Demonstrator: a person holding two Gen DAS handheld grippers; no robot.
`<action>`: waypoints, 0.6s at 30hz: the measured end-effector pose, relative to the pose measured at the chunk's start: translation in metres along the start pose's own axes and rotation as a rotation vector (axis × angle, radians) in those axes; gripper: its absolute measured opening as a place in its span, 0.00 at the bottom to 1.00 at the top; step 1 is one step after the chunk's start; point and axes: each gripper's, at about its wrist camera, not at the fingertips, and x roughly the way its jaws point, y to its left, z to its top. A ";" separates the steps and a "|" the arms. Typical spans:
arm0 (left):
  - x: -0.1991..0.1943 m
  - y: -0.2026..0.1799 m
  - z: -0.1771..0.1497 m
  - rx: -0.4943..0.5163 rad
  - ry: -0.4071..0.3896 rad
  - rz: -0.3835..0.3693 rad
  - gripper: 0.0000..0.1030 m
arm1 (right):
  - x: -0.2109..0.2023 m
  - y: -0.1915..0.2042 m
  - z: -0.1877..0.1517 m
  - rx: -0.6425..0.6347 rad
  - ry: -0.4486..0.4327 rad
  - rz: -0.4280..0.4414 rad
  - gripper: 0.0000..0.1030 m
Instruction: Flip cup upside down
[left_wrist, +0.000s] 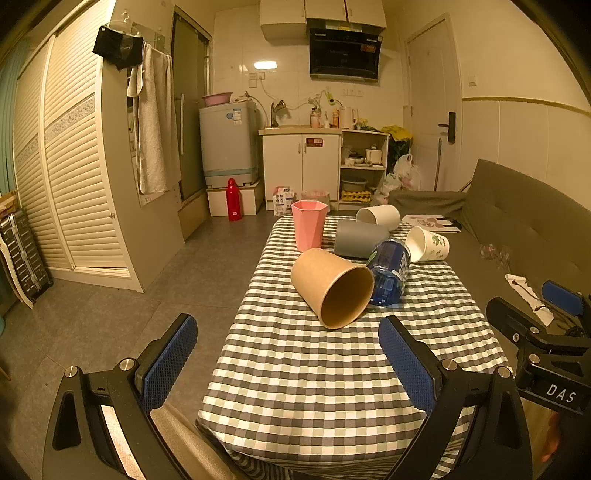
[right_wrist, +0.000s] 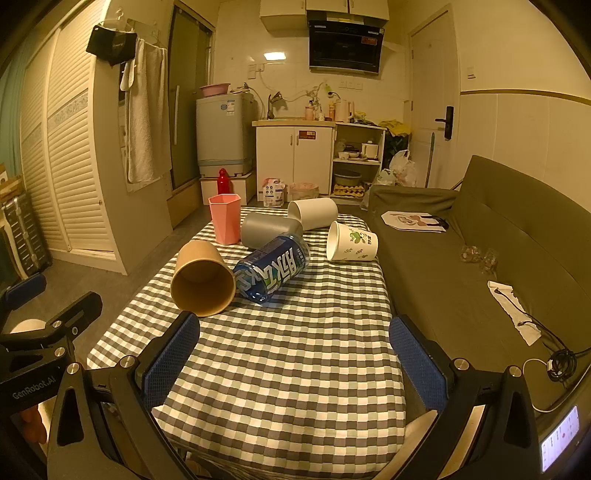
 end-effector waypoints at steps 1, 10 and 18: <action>0.001 -0.001 -0.001 0.001 0.001 -0.001 0.99 | 0.000 0.000 0.000 0.001 0.000 0.001 1.00; 0.004 -0.002 -0.002 0.002 0.019 -0.006 0.99 | 0.004 0.000 0.000 -0.005 0.016 0.010 1.00; 0.016 -0.002 0.007 0.005 0.068 0.005 0.99 | 0.013 0.005 0.007 -0.027 0.042 0.049 1.00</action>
